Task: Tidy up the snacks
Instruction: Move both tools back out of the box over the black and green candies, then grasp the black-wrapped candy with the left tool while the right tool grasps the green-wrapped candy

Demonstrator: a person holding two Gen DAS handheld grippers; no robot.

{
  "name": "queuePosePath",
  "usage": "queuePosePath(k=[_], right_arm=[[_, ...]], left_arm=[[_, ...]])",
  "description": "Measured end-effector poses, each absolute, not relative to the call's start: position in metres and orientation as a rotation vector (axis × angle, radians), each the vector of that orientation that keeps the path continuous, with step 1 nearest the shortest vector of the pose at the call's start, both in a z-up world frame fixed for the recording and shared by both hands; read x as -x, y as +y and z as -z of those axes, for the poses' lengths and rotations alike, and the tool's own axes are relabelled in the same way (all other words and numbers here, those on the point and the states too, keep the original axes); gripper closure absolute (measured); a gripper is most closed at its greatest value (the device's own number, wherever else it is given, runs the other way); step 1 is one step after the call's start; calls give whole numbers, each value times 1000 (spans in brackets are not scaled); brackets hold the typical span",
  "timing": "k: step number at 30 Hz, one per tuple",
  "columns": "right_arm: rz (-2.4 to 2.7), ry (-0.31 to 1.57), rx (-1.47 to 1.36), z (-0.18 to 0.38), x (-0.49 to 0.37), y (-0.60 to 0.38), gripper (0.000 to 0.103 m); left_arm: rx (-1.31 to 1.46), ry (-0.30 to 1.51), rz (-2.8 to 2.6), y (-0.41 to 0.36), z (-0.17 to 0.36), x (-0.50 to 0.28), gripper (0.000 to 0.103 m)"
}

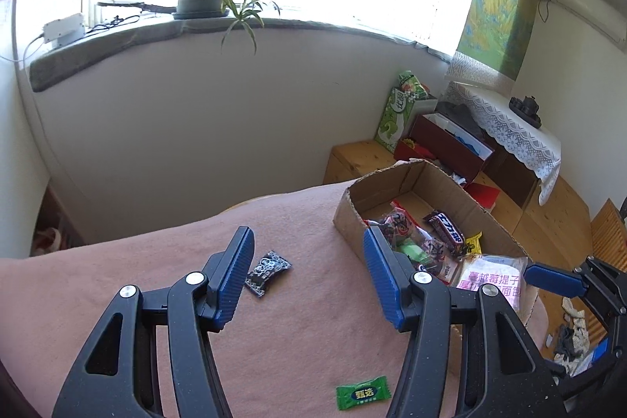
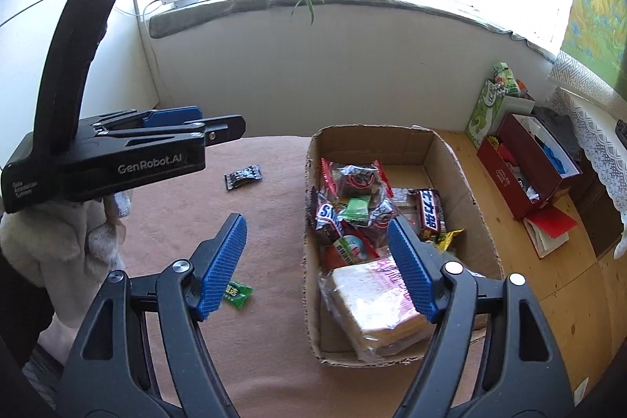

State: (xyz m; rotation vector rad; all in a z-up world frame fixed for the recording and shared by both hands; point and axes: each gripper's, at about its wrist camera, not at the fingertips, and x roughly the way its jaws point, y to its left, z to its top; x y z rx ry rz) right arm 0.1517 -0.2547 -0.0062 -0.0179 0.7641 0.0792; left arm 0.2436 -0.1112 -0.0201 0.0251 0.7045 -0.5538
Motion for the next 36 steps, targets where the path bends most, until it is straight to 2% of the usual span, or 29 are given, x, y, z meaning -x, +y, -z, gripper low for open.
queuePosePath(k=[10,19,30,33,36], right_arm=[[-157,852,-5,49,-130,-202,26],[-90,936,-79,99,-133,-193,26],[-11,957,-23,122,-155,-184,26],[-3,959,3,126,-162,-181,32],[-7,961,23,128,-166,-179,32]], left_arm=[[11,735,508,-70,34,-258,46],[3,798,535,-57,56,-272,46],[-78,852,603,-74,87,-281,46],[-110,858,614,-82,94,-286,46],[-130,858,630,-89,98,-293,46]])
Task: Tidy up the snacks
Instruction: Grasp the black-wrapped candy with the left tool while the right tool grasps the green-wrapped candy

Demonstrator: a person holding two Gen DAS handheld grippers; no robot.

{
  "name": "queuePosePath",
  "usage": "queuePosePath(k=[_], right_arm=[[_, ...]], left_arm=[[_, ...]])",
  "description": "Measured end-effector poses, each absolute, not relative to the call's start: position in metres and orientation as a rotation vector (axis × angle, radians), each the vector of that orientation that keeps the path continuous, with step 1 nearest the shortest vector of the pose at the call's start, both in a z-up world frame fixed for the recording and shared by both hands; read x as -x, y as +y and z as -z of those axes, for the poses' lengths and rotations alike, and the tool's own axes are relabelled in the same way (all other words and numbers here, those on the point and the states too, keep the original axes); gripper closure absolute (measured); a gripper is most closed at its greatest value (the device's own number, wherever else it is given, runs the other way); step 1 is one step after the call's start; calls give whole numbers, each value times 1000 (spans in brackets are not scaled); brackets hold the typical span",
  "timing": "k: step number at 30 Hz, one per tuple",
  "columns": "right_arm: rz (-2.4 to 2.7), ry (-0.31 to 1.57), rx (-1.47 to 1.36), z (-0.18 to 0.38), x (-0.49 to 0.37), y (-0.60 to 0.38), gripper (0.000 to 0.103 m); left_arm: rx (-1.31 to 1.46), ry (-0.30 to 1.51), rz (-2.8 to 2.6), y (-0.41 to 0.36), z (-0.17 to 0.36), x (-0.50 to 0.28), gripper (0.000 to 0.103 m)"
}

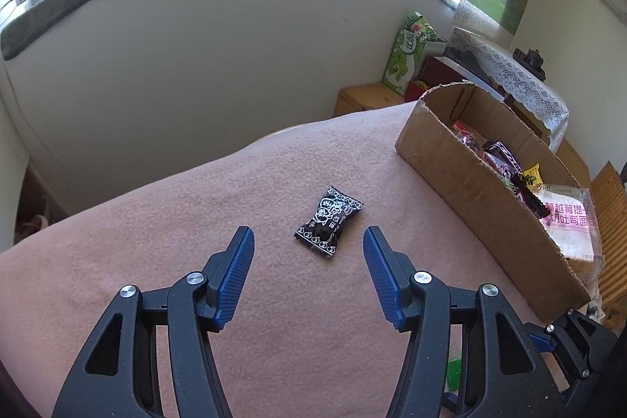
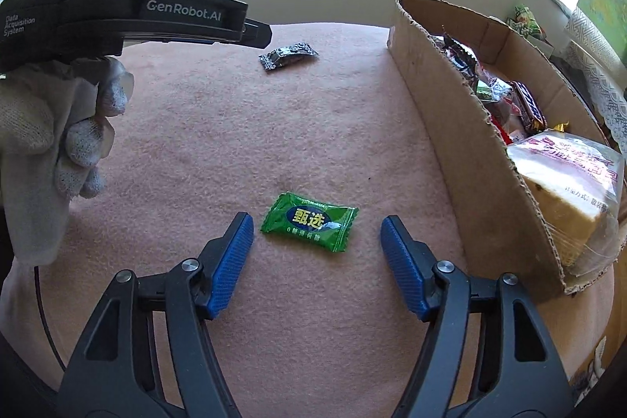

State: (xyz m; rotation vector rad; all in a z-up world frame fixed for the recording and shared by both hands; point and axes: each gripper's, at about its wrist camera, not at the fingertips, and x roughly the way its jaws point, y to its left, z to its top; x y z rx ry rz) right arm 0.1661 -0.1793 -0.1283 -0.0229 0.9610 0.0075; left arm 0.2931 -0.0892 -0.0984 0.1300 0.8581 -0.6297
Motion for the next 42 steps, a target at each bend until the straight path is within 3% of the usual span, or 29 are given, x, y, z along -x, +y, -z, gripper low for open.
queuePosePath(k=[3,7,12,14,20,42], right_arm=[[-17,963,35,128,-168,-178,33],[-20,964,47,129,-172,-176,46],[-37,960,53,128,-174,-174,52],[-39,958,53,128,-174,-173,54],[-46,954,69,128,-176,-169,59],[-107,902,15,108,-162,-183,62]], left_arm=[[-176,850,662,-101,102,-296,46],[-227,853,681,-113,111,-302,46],[-245,868,698,-118,118,-307,47],[-263,865,687,-119,118,-306,58],[-248,861,681,-114,119,-309,79],[-162,822,631,-90,83,-287,81]])
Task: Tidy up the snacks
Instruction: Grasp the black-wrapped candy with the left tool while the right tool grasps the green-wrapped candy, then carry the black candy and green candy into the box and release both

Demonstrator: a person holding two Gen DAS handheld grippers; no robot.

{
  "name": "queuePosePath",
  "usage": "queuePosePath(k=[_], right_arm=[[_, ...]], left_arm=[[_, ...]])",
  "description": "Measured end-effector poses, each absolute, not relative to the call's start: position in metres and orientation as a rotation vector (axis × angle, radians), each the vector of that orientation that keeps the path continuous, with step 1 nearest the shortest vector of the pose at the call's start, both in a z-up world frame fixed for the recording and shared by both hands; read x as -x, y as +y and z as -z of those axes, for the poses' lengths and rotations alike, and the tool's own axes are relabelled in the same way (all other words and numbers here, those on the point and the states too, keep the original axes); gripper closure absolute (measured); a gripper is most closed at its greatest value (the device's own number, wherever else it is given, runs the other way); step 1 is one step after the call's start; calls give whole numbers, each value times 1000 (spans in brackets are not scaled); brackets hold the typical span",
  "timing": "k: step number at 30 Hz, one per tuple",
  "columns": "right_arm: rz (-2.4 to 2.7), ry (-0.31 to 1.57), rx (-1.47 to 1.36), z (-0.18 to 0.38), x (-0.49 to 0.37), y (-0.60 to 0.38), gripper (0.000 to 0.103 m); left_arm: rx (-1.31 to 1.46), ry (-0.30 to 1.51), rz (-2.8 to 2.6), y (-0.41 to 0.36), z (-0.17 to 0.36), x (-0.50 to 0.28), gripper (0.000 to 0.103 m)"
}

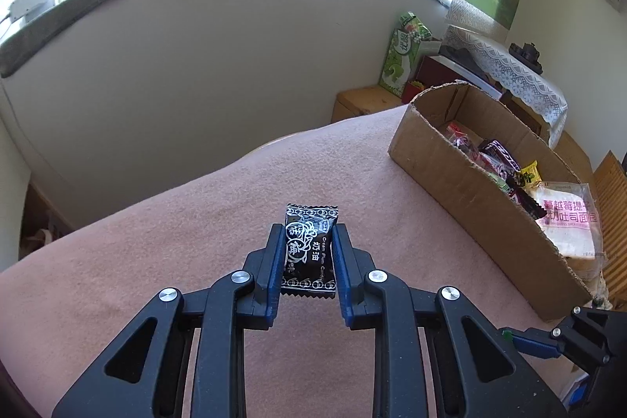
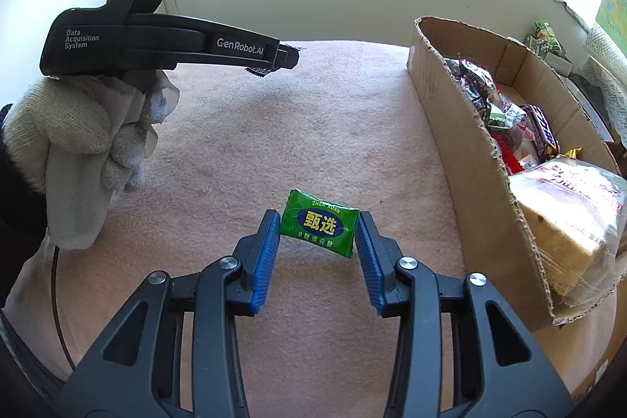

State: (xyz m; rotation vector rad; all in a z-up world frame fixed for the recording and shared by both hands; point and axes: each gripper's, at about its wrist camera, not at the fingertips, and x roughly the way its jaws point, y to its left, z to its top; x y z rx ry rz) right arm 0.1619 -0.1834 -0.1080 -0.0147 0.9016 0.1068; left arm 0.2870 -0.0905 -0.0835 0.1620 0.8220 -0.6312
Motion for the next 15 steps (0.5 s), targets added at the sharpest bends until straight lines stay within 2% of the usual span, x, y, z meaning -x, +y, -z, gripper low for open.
queuePosePath(k=[15], right_arm=[[-115,761,24,43,-148,-218,62]], left_arm=[[-174,705,636,-126,33,-249,81]])
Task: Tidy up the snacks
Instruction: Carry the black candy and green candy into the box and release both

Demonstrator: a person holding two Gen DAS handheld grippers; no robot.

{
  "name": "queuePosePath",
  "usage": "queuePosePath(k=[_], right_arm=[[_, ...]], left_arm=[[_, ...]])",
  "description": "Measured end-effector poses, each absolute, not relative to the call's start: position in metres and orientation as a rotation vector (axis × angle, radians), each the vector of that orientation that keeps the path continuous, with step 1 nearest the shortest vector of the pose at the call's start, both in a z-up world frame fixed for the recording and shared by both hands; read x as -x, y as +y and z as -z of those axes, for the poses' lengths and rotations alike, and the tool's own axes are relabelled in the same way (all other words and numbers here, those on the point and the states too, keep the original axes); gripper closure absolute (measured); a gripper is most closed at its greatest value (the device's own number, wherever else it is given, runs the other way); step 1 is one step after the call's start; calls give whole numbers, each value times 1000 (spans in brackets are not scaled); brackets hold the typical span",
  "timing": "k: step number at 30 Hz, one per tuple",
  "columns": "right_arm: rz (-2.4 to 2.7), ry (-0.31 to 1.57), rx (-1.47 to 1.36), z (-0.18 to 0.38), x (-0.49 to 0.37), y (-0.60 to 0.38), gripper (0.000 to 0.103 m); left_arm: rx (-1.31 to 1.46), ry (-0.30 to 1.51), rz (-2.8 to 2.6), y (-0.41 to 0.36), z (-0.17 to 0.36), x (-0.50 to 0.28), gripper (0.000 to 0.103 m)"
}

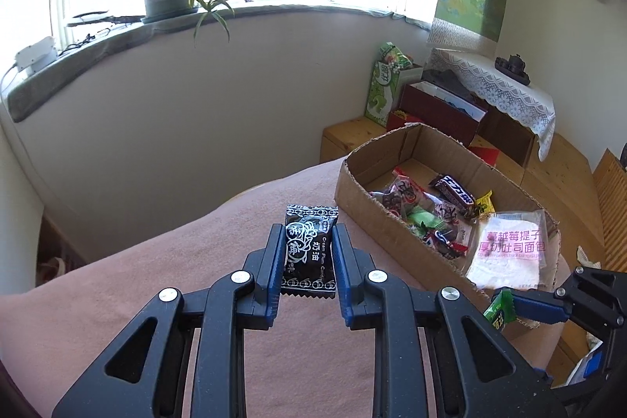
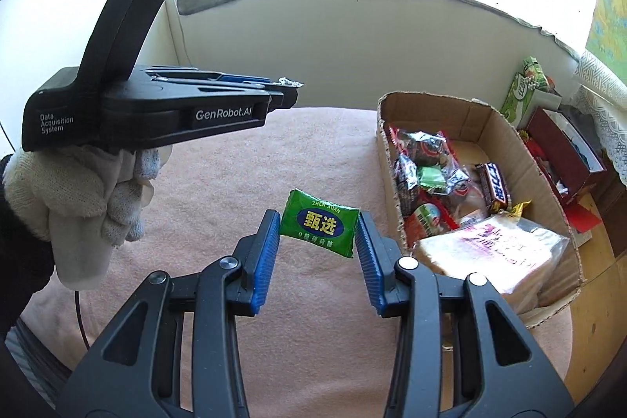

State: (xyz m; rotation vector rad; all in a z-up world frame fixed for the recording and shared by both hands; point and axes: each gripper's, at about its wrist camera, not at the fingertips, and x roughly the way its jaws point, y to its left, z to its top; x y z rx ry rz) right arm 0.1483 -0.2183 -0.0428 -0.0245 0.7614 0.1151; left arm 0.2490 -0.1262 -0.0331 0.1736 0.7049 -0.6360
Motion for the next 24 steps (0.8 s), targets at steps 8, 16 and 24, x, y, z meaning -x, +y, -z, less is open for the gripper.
queuePosePath(k=[8,16,24], right_arm=[[-72,723,28,21,-148,-253,62],[-3,718,40,13,-160,-296,62],[37,734,33,15,-177,-329,62]], left_arm=[[-156,684,658,-151,21,-237,81],[-148,690,681,-183,20,-237,81],[-157,701,687,-214,23,-240,81]])
